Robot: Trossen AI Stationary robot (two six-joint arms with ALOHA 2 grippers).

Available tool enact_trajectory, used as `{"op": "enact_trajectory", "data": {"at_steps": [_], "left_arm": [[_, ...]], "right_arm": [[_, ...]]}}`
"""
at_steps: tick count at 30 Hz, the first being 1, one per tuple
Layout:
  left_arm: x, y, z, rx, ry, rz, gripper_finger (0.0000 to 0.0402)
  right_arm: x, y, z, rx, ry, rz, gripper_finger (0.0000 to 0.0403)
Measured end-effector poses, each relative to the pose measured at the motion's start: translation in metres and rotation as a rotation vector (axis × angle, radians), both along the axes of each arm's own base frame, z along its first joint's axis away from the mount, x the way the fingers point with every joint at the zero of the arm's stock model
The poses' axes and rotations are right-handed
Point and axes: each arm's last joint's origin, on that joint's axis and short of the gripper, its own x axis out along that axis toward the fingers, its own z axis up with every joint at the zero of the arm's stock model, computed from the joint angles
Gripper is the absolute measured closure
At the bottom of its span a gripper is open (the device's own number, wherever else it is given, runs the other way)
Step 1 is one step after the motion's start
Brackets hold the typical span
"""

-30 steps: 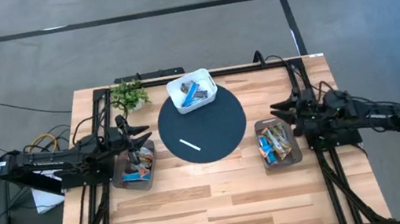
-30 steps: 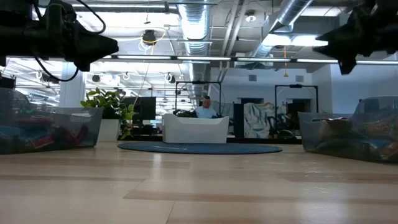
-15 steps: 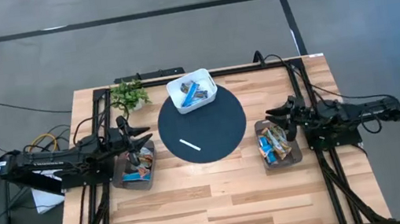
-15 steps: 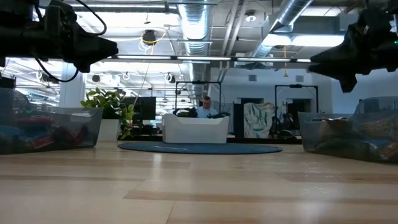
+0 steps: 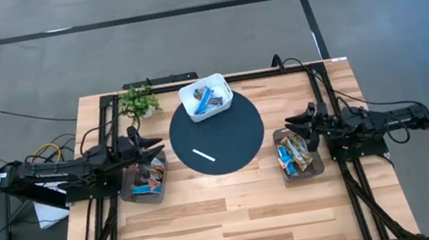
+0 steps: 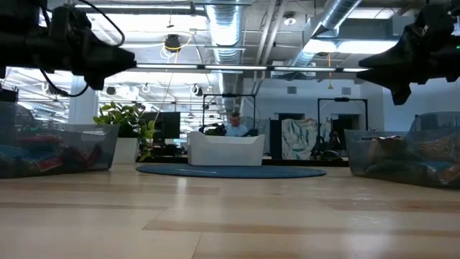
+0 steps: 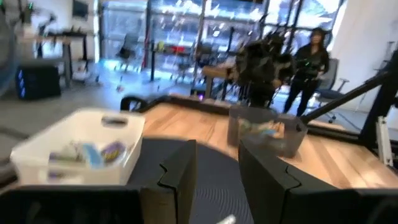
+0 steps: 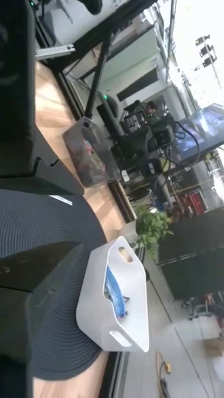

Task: Pick and place Granola Bars by type
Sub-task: Return to Home Position

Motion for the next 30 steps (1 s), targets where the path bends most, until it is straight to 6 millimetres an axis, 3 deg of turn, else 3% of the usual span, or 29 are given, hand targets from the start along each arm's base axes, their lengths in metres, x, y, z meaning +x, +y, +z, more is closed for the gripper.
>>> {"op": "enact_trajectory", "data": {"at_steps": [8,15,21,30], "left_arm": [[-0.001,0.001,-0.021,-0.101,0.193,0.050,0.0290],[0.000,0.000,-0.018,0.111,0.222,-0.015,0.0290],[0.001,-0.003,-0.011,0.211,0.158,-0.097,0.0290],[-0.002,-0.003,0.000,0.229,0.042,-0.094,0.0290]], "right_arm": [[0.000,-0.006,0.000,0.095,-0.032,-0.071,0.0280],[0.001,0.000,-0.001,-0.171,0.040,0.108,0.0280],[0.002,0.005,-0.003,-0.367,0.058,0.258,0.0280],[0.002,0.006,-0.002,-0.369,0.043,0.284,0.0280]]}}
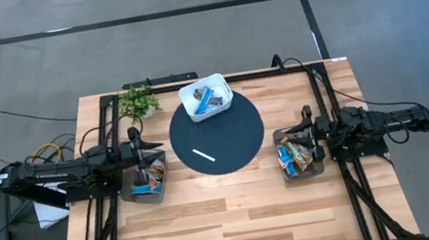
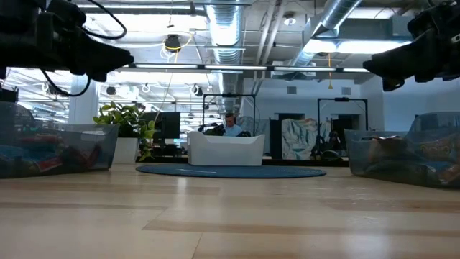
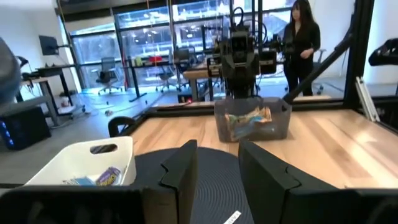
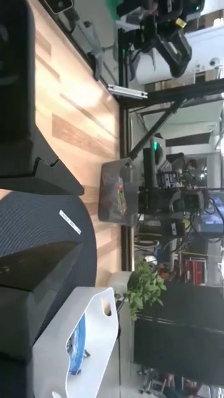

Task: Pick and place Granola Bars by type
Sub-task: Return to Home Position

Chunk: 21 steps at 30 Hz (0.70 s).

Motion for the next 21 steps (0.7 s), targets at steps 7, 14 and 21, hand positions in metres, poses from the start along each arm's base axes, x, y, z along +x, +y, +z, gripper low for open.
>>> {"op": "enact_trajectory", "data": {"at_steps": [7,14,21], "left_arm": [[-0.011,-0.001,0.002,-0.016,-0.029,-0.005,0.0290],[-0.019,-0.005,-0.003,-0.034,-0.004,0.022,0.0290],[-0.019,-0.010,-0.003,-0.047,-0.004,-0.010,0.0290]], "right_arm": [[-0.006,-0.003,0.010,0.005,0.064,-0.034,0.0280],[-0.009,-0.005,0.020,-0.007,0.056,-0.034,0.0280],[-0.009,-0.005,0.021,-0.021,0.059,0.023,0.0280]]}}
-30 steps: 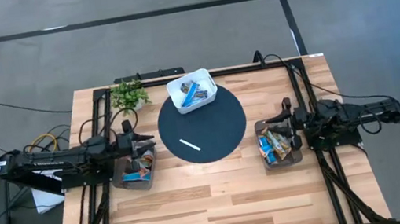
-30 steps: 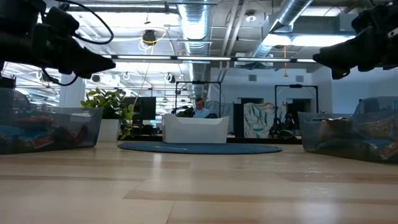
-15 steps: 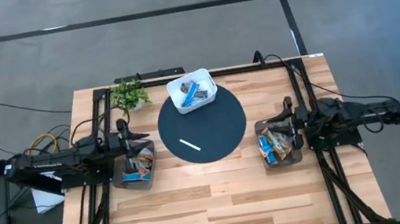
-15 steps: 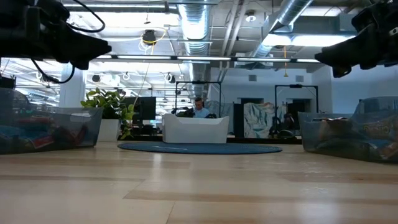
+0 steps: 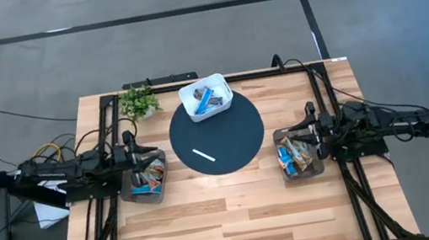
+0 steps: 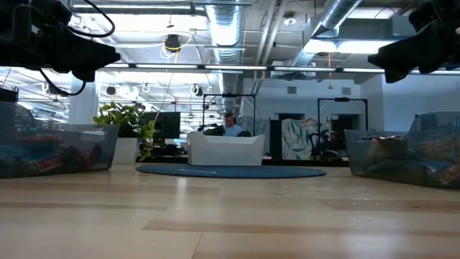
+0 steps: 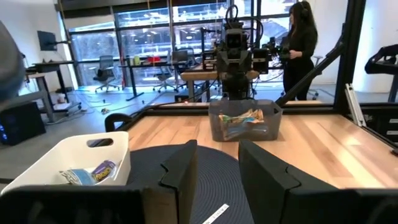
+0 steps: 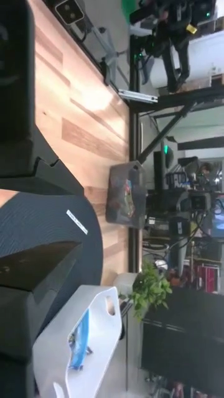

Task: Pick and place Granola Bars by type
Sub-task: Return to Home Position

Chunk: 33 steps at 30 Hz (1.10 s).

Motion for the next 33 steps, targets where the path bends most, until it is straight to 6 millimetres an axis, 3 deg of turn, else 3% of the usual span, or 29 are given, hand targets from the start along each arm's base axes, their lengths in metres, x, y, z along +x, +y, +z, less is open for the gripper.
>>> {"op": "enact_trajectory", "data": {"at_steps": [20,25,33], "left_arm": [[-0.001,-0.005,0.000,0.046,0.004,-0.002,0.0290],[-0.001,-0.005,0.000,0.060,0.006,-0.002,0.0290],[-0.001,-0.006,0.000,0.067,0.006,-0.021,0.0290]], "right_arm": [[0.000,0.002,0.001,-0.075,-0.003,0.052,0.0280],[0.011,0.001,-0.017,-0.086,-0.159,0.047,0.0280],[0.011,0.000,-0.022,-0.119,-0.130,0.023,0.0280]]}}
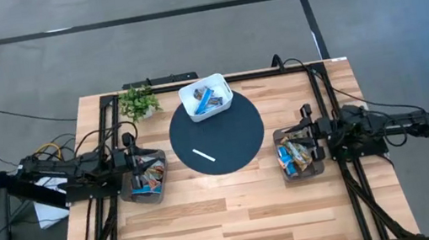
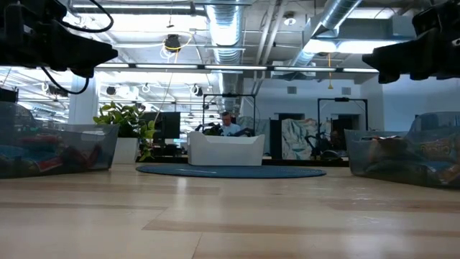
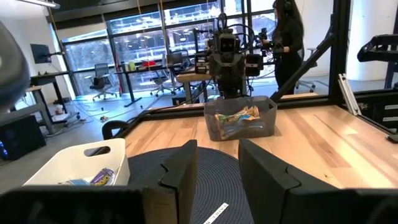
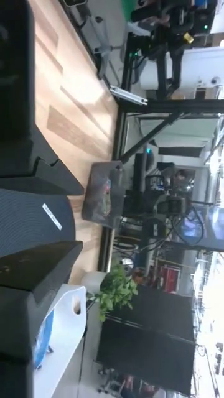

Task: Pick and place Granola Bars by type
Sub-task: Return to Home Position

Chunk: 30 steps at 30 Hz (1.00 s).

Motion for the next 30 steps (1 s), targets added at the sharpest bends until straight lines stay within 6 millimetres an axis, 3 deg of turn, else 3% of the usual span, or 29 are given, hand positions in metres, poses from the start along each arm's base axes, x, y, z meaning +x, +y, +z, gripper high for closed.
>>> {"op": "enact_trajectory", "data": {"at_steps": [30], "left_arm": [[0.0000,0.0000,-0.0001,0.017,0.004,0.001,0.0290]], "right_arm": [[0.0003,0.0028,-0.0020,0.045,0.026,0.030,0.0280]]}}
